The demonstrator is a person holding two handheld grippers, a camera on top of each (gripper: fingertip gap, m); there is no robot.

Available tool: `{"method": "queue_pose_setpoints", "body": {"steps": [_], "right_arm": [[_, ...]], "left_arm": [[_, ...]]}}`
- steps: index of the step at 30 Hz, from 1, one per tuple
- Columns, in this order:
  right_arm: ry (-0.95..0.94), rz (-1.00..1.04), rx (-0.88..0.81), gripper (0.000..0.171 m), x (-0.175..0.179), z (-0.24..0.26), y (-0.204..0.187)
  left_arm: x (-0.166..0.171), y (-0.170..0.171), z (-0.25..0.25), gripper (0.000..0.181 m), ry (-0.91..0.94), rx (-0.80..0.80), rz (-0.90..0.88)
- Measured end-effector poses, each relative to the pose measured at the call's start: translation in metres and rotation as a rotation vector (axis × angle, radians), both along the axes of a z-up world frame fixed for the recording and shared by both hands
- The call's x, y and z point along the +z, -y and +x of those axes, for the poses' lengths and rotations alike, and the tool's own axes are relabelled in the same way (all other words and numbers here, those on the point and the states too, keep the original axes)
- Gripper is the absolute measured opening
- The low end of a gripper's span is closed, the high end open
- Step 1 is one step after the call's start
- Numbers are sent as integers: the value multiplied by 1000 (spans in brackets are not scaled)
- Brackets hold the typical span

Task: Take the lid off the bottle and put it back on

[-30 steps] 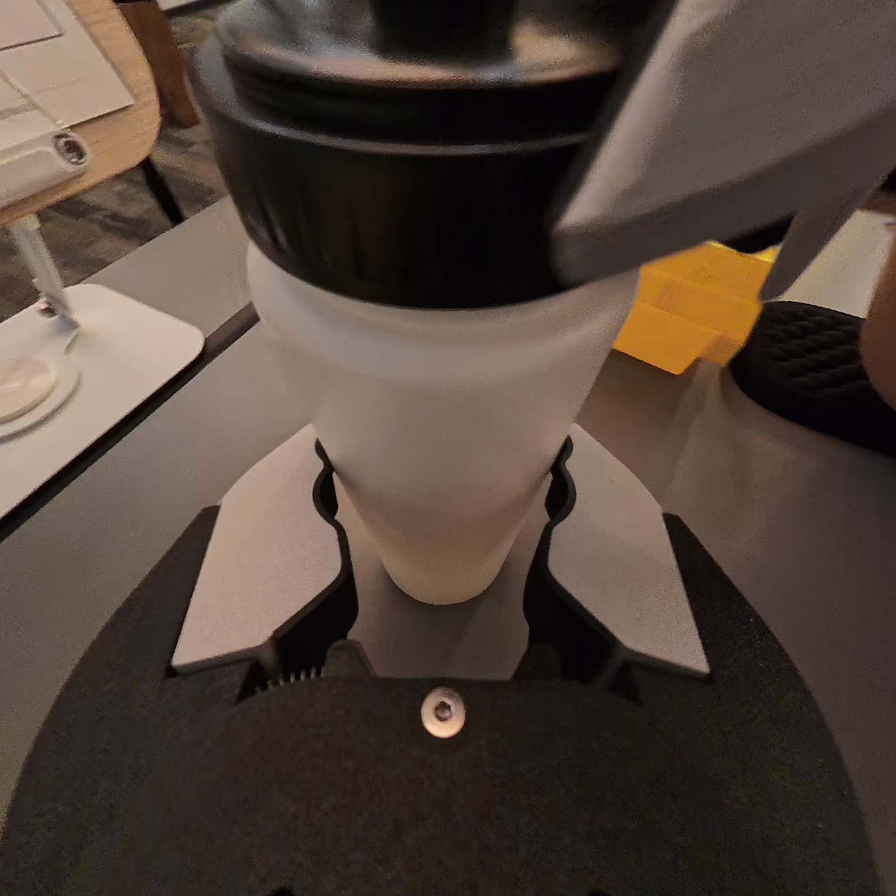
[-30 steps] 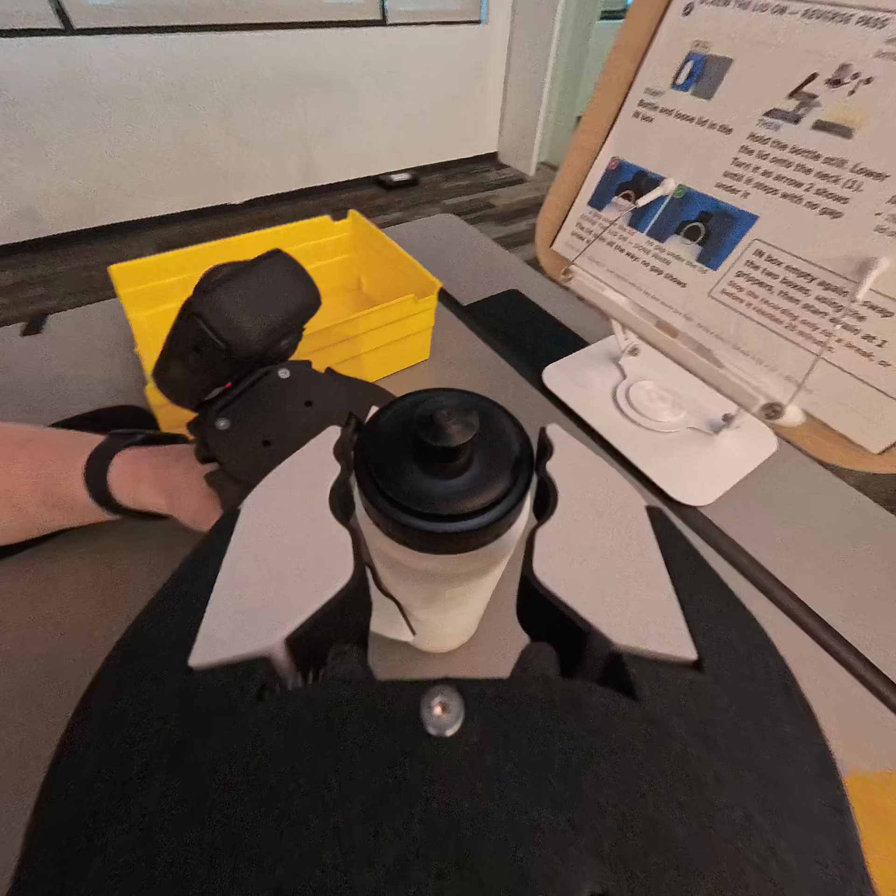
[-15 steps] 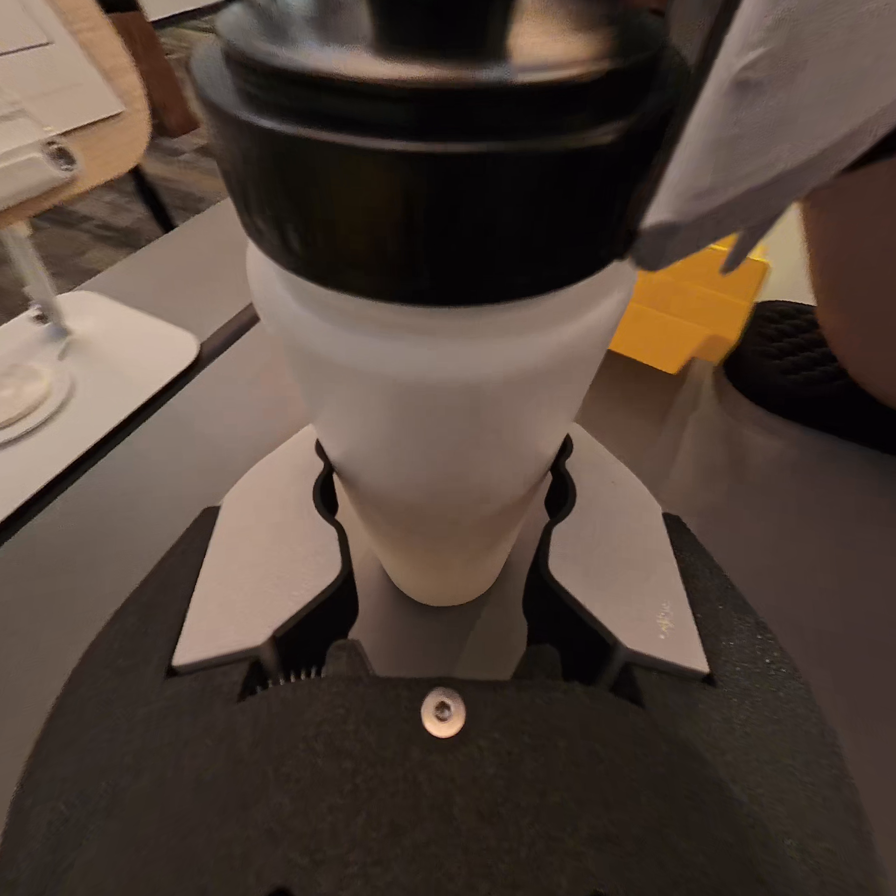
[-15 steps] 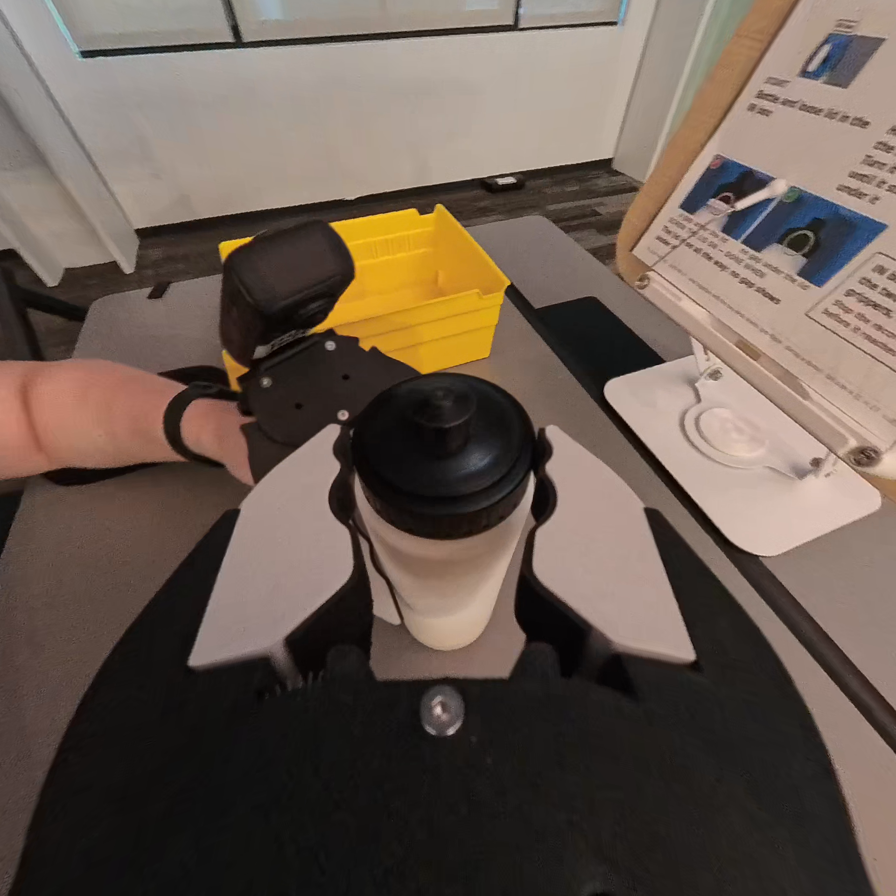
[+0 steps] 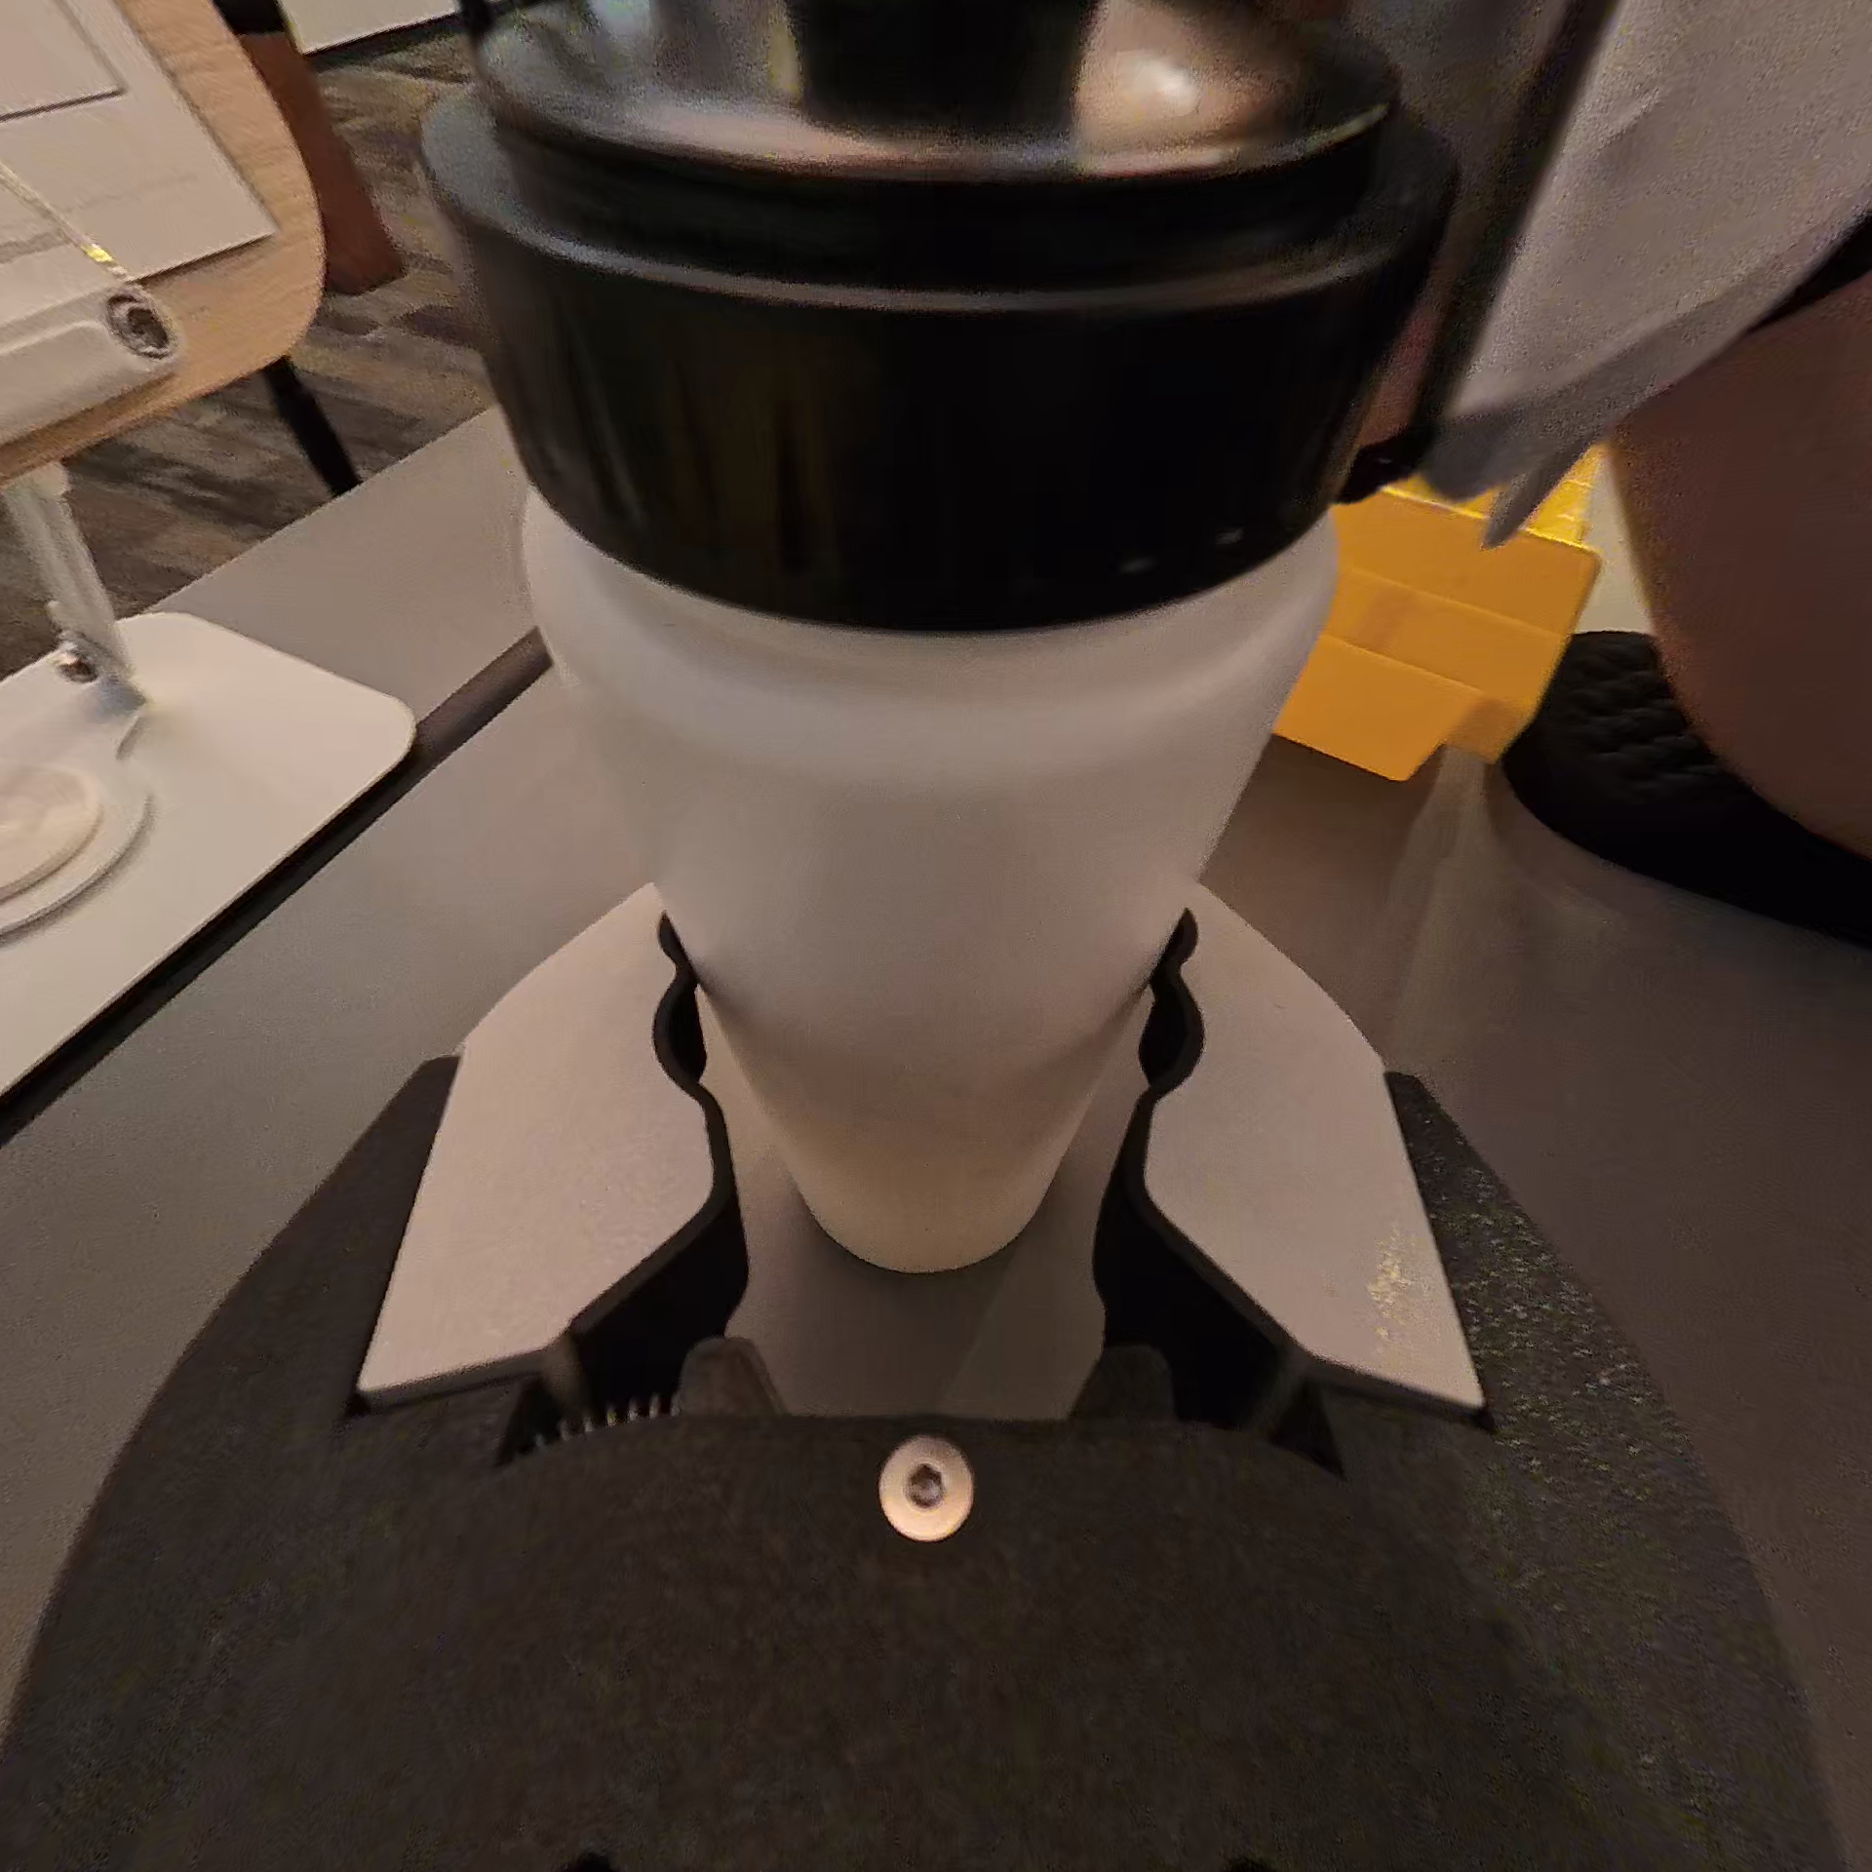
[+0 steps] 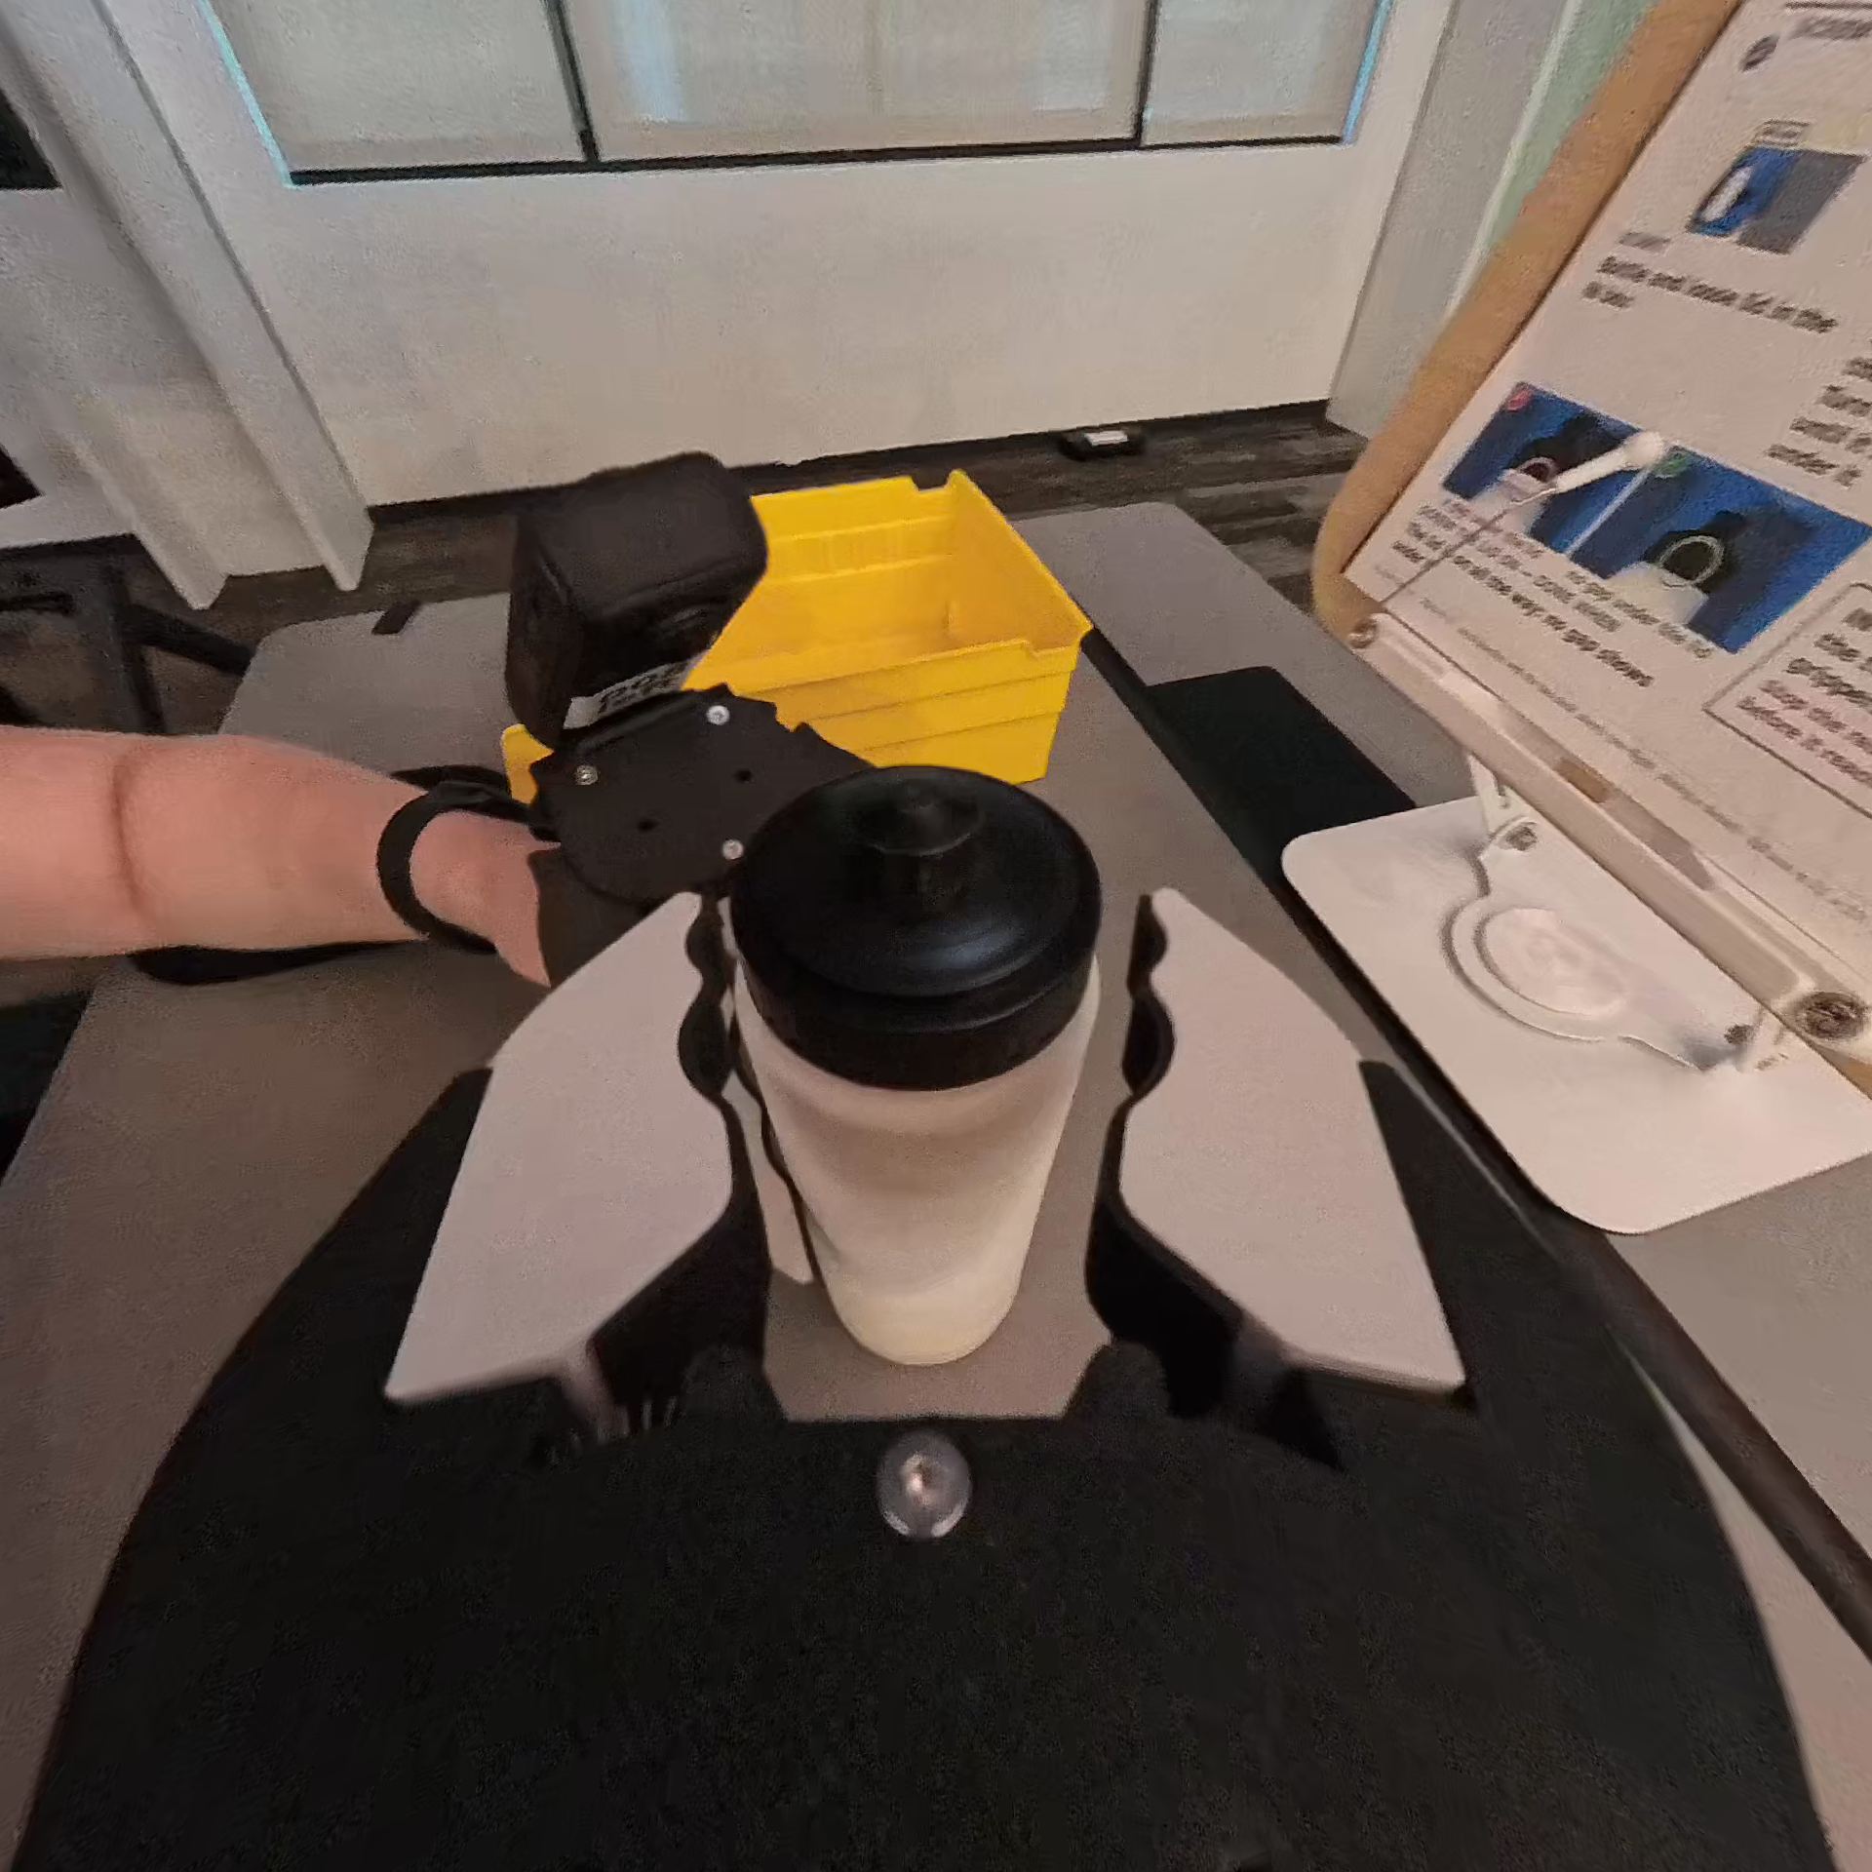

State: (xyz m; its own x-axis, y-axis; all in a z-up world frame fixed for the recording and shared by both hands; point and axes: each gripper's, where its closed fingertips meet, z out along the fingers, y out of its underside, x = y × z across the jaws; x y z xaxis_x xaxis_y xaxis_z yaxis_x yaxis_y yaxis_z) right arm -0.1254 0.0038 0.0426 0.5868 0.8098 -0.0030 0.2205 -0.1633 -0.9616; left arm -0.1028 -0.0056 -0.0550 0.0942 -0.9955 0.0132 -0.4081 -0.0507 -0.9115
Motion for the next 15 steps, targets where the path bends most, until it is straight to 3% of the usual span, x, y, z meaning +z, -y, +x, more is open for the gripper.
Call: {"method": "queue_pose_setpoints", "body": {"steps": [5, 9, 12, 15], "right_arm": [[8, 18, -1, 71, -2, -5, -1], [-24, 21, -221, 72, -3, -8, -17], [-45, 63, -371, 72, -2, -9, -22], [-5, 40, -317, 72, -3, -8, -19]], "left_arm": [[0, -2, 0, 86, -6, 28, -12], [0, -21, -8, 86, -30, 174, 12], [0, -23, -9, 86, -31, 186, 5], [0, -21, -9, 86, -26, 166, 9]]}}
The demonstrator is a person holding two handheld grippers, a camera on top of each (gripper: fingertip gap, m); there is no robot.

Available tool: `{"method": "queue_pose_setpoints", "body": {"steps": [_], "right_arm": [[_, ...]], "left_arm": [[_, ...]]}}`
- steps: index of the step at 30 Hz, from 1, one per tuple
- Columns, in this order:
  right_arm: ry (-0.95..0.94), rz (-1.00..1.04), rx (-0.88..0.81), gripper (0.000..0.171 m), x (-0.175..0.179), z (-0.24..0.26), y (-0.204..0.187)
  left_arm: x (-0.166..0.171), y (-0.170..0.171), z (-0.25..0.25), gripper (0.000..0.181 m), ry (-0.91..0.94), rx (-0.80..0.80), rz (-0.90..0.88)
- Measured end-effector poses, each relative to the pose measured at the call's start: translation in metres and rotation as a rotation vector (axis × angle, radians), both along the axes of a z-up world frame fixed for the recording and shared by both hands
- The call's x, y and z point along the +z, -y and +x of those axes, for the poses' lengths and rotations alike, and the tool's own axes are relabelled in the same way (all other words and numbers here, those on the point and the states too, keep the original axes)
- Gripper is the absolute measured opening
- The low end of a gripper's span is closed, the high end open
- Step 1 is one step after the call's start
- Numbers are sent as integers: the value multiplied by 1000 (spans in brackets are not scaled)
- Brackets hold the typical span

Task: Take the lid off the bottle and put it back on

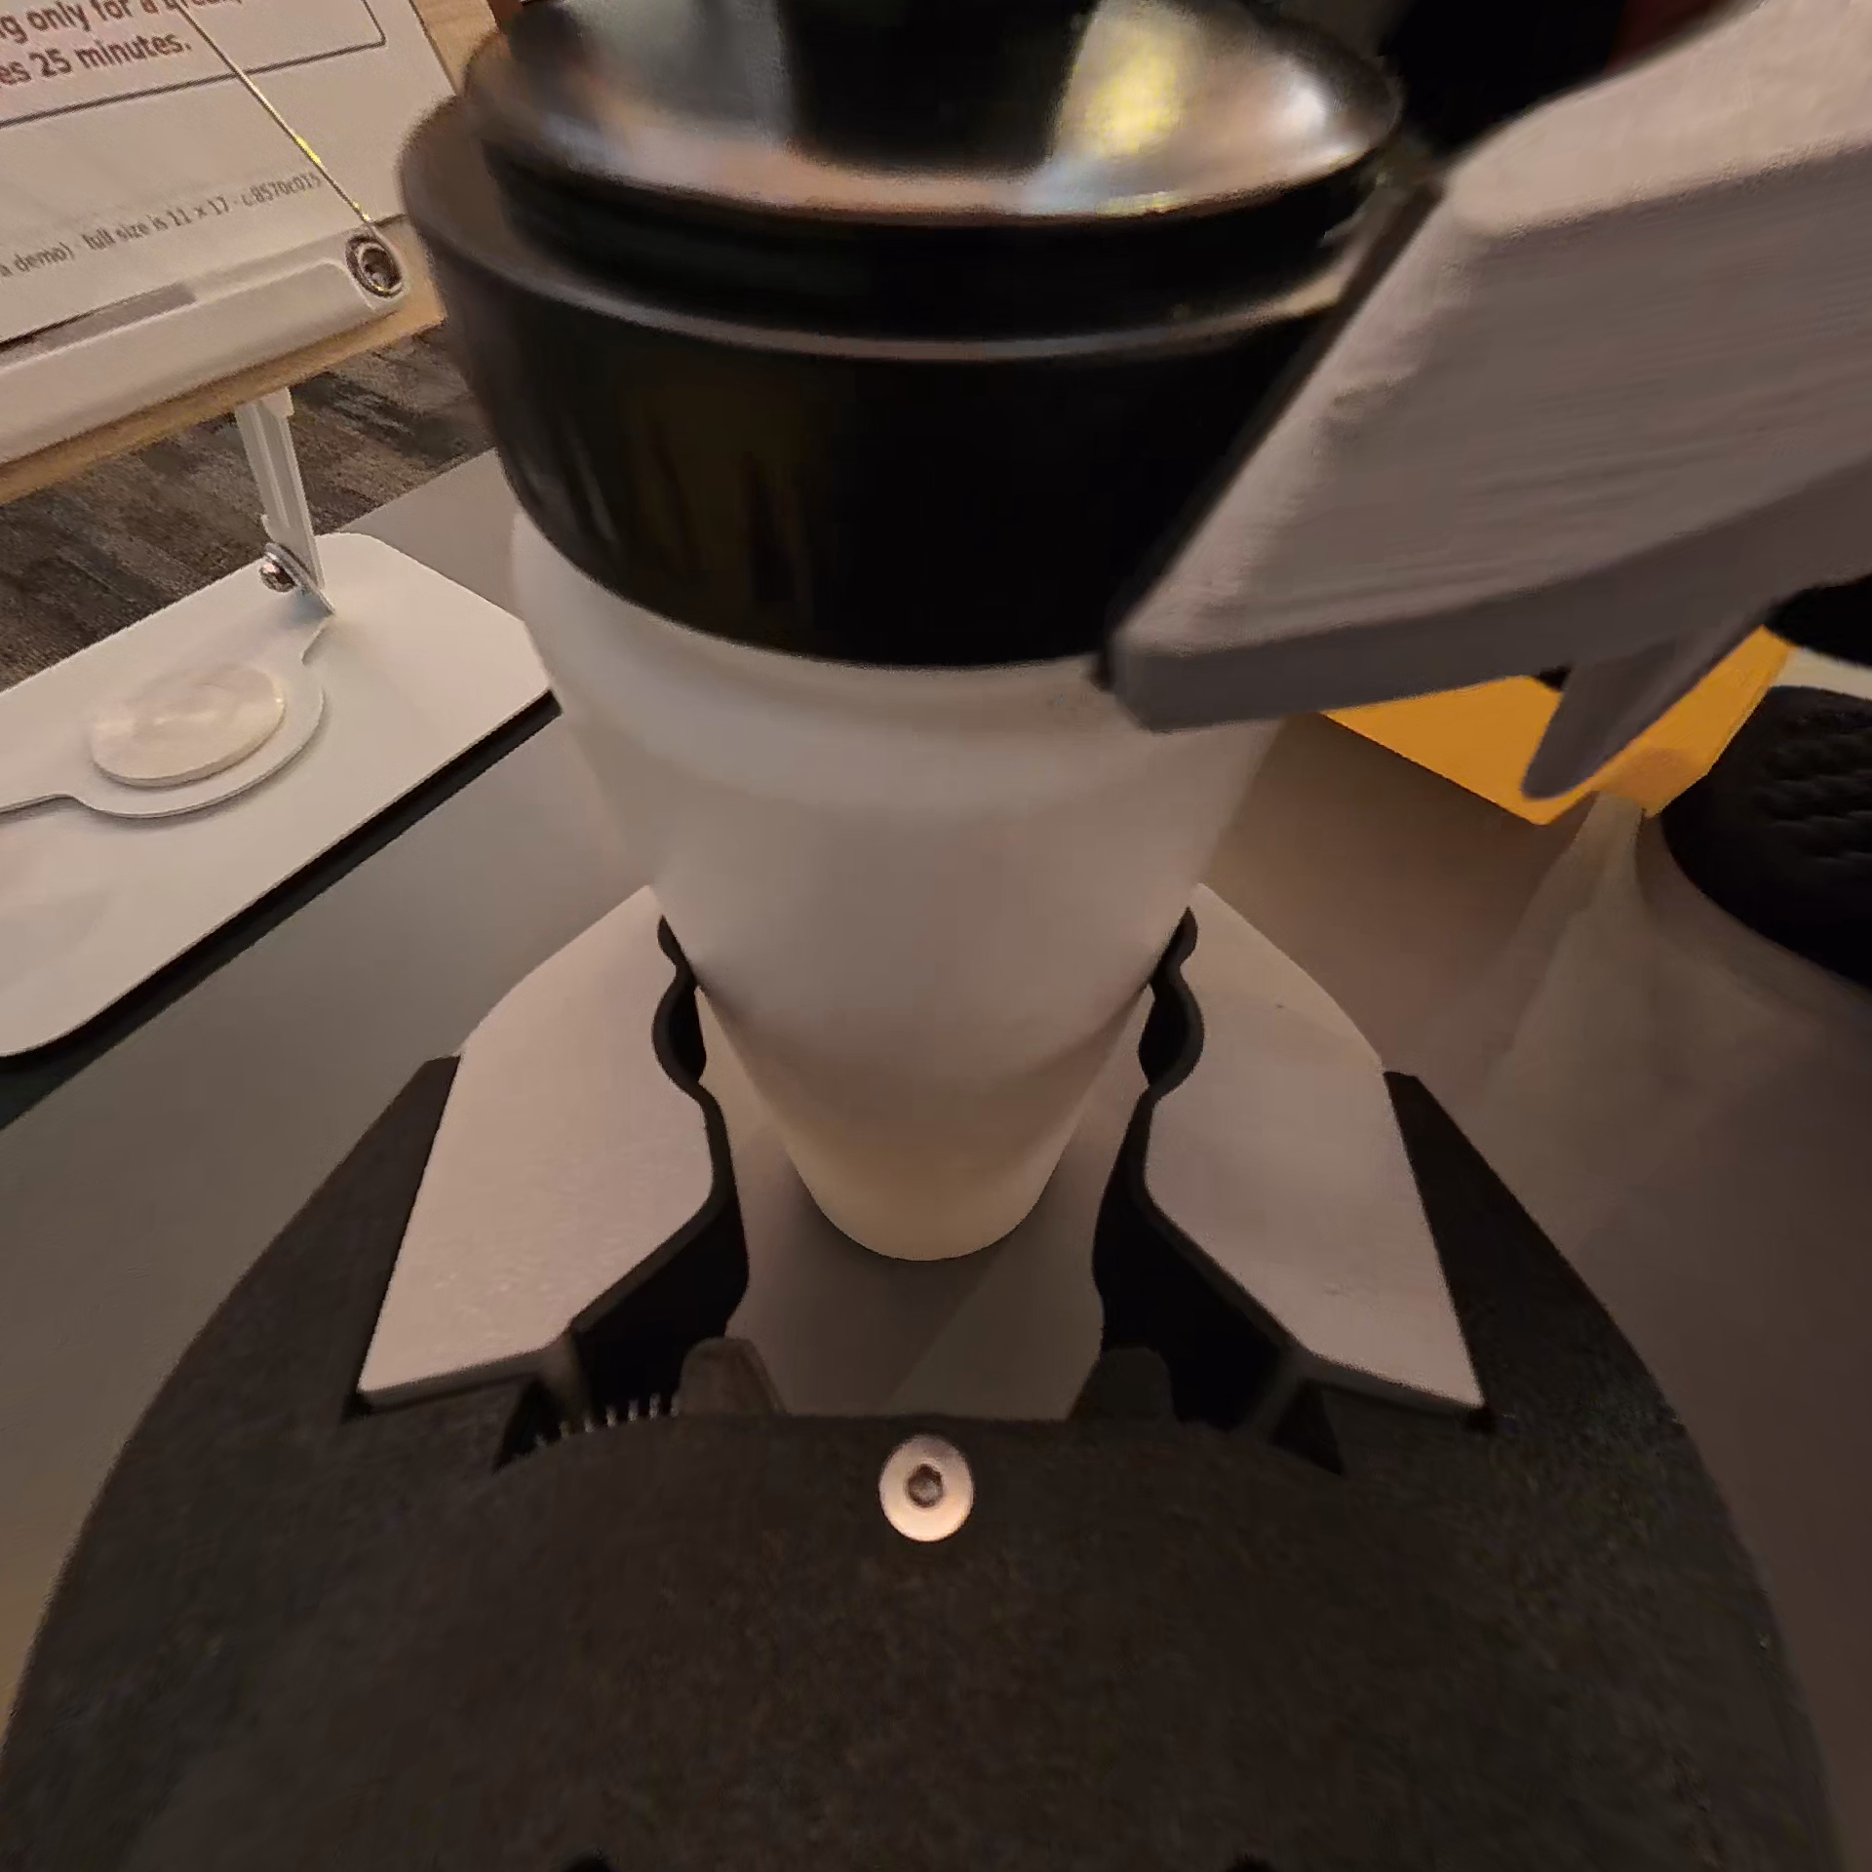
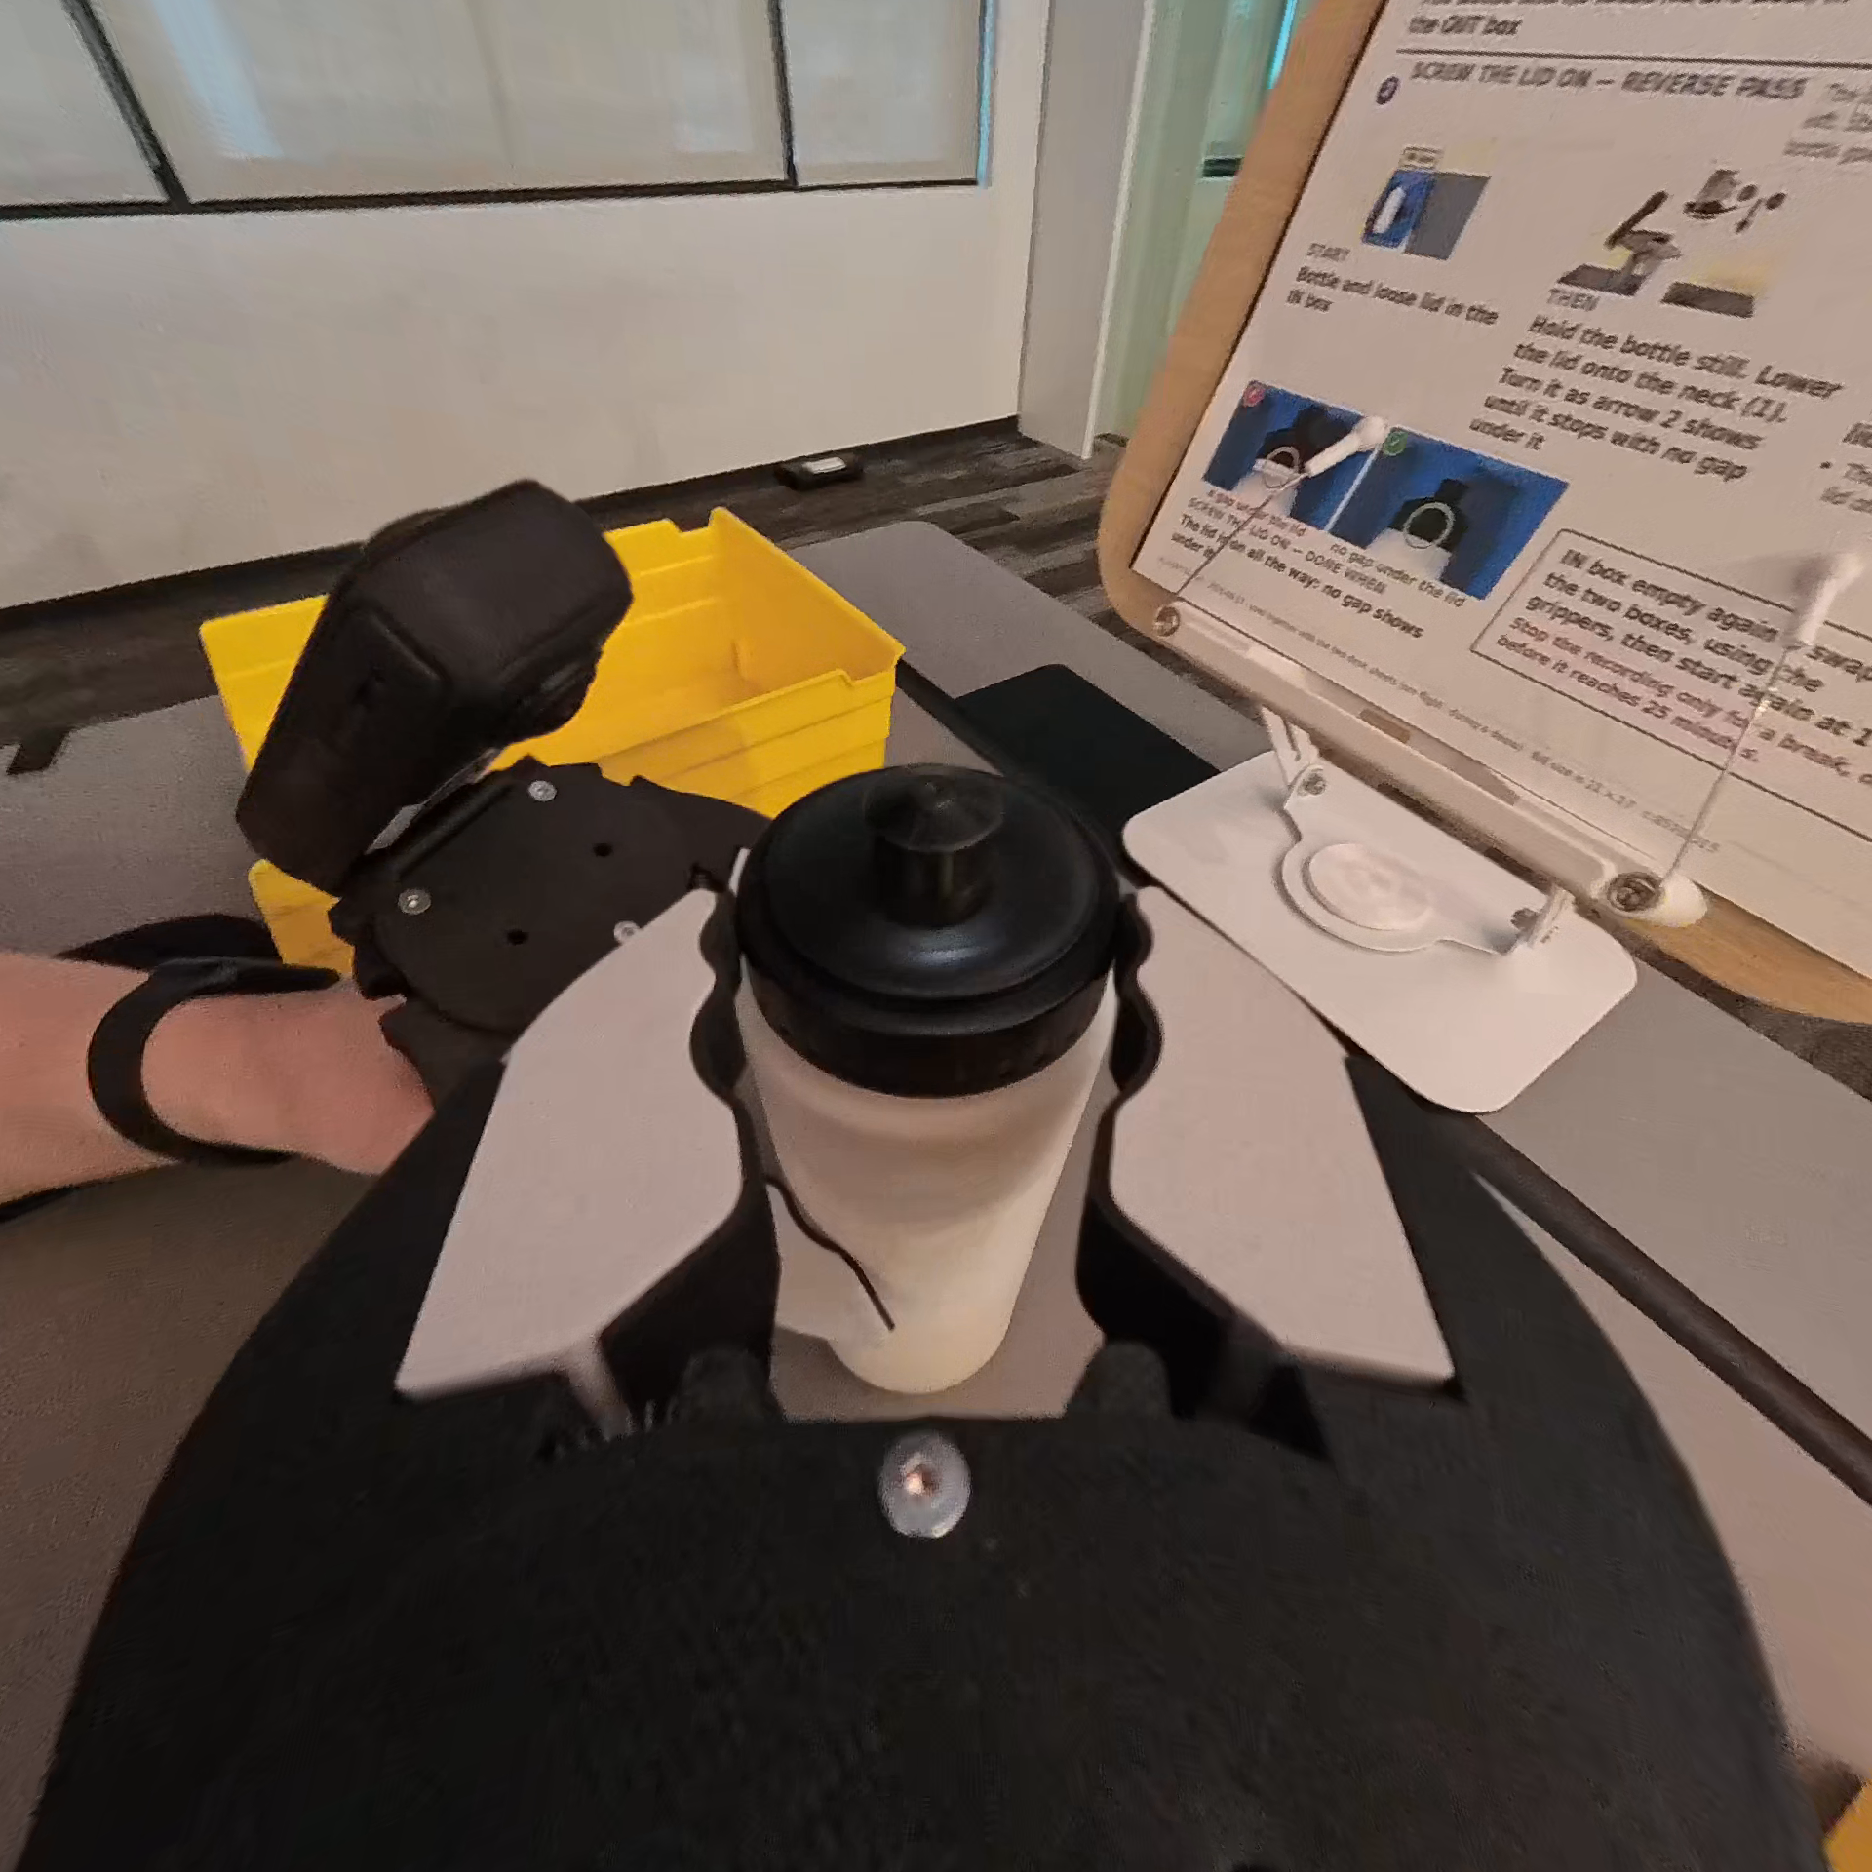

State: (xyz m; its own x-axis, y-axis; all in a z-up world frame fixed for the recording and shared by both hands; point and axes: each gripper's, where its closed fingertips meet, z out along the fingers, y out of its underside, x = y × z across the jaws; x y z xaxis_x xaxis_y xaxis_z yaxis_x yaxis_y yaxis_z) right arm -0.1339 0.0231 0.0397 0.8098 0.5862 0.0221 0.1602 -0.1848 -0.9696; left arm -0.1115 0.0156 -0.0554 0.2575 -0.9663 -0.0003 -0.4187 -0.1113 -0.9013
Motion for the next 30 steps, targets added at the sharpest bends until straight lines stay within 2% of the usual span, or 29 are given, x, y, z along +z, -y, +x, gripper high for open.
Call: {"method": "queue_pose_setpoints", "body": {"steps": [2, 5, 6, 8, 10, 15, 20, 22, 24, 28, 30], "right_arm": [[5, -22, 99, 80, 0, 1, 3], [-47, -30, 209, 81, 8, 10, 9], [-70, -21, 229, 81, 11, 12, 9], [-95, -22, 312, 68, 14, 10, 17], [-48, -36, 354, 68, 9, 8, 22], [-8, -16, 292, 69, 7, 5, 18], [-74, 2, -4, 69, 7, 1, 2], [-66, 22, -58, 69, 7, 1, 1], [-48, 19, -29, 68, 7, 1, 1], [-42, -26, 190, 76, 7, 1, 10], [-69, -15, 224, 74, 10, 8, 9]], "left_arm": [[0, 2, 2, 86, -2, -21, 8], [0, 9, 4, 86, 6, -63, 3], [0, 10, 5, 86, 8, -74, 0], [0, 15, 7, 86, 9, -108, 1], [0, 17, 8, 86, 0, -114, 13], [0, 13, 5, 86, 0, -78, -10], [0, 0, -1, 86, -9, 28, -26], [0, -1, -2, 86, -19, 41, -14], [0, -1, -2, 86, -10, 28, -22], [0, 2, 0, 86, -4, -29, -12], [0, 6, 3, 86, 2, -63, -8]]}}
